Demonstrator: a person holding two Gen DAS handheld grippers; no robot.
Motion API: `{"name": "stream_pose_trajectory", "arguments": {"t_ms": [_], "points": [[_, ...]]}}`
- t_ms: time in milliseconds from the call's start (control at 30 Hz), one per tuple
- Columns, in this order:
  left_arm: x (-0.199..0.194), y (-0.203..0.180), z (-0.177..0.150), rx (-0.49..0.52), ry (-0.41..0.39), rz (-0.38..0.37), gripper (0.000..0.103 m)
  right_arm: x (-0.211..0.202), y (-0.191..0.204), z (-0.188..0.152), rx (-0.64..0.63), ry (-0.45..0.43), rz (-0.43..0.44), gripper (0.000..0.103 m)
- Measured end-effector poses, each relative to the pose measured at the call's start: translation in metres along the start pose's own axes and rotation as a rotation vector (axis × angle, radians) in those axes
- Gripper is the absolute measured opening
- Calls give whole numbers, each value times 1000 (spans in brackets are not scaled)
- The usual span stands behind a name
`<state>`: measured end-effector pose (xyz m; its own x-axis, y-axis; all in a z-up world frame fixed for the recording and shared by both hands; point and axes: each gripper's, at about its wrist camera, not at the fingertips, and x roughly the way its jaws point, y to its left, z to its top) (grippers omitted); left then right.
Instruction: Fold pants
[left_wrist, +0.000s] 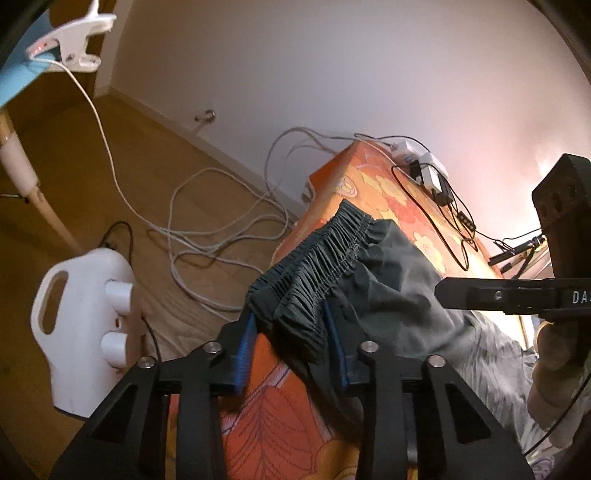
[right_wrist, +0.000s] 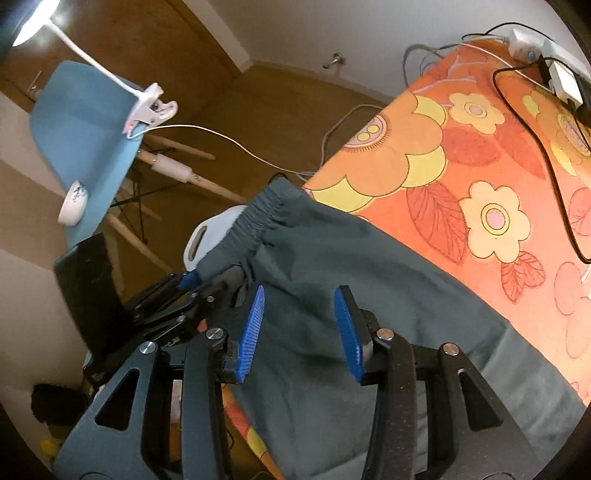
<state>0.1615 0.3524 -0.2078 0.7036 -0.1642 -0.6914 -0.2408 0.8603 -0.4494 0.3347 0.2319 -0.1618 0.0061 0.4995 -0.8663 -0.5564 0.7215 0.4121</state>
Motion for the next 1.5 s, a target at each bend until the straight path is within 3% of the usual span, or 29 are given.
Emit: {"name": "stream_pose_trajectory", "arguments": {"t_ms": [100, 300, 500, 733, 1067, 1133, 1167, 1200, 1500], "points": [[-4, -4, 0, 16, -40, 14, 17, 4, -2, 3, 9, 1, 1, 42], [-17, -37, -4, 185, -131, 84, 15, -2, -2, 11, 49, -14, 26, 43], [-30, -89, -32, 494, -219, 179, 15, -14, 3, 31, 62, -34, 74, 56], [-23, -129, -71, 749, -235, 235, 14, -2, 8, 44, 52, 38, 70, 56], [-16, -155, -102, 910, -239, 262, 14, 25, 21, 35, -76, 158, -109, 56], [-16, -157, -105, 912, -232, 254, 14, 26, 20, 32, -85, 161, -116, 46], [-17, -159, -105, 905, -228, 245, 14, 24, 19, 31, -85, 160, -110, 26], [-18, -159, -105, 901, -228, 240, 14, 23, 18, 30, -77, 164, -104, 19], [-59, -197, -93, 869, -252, 146, 14, -44, 3, 15, -28, 60, -34, 13]]}}
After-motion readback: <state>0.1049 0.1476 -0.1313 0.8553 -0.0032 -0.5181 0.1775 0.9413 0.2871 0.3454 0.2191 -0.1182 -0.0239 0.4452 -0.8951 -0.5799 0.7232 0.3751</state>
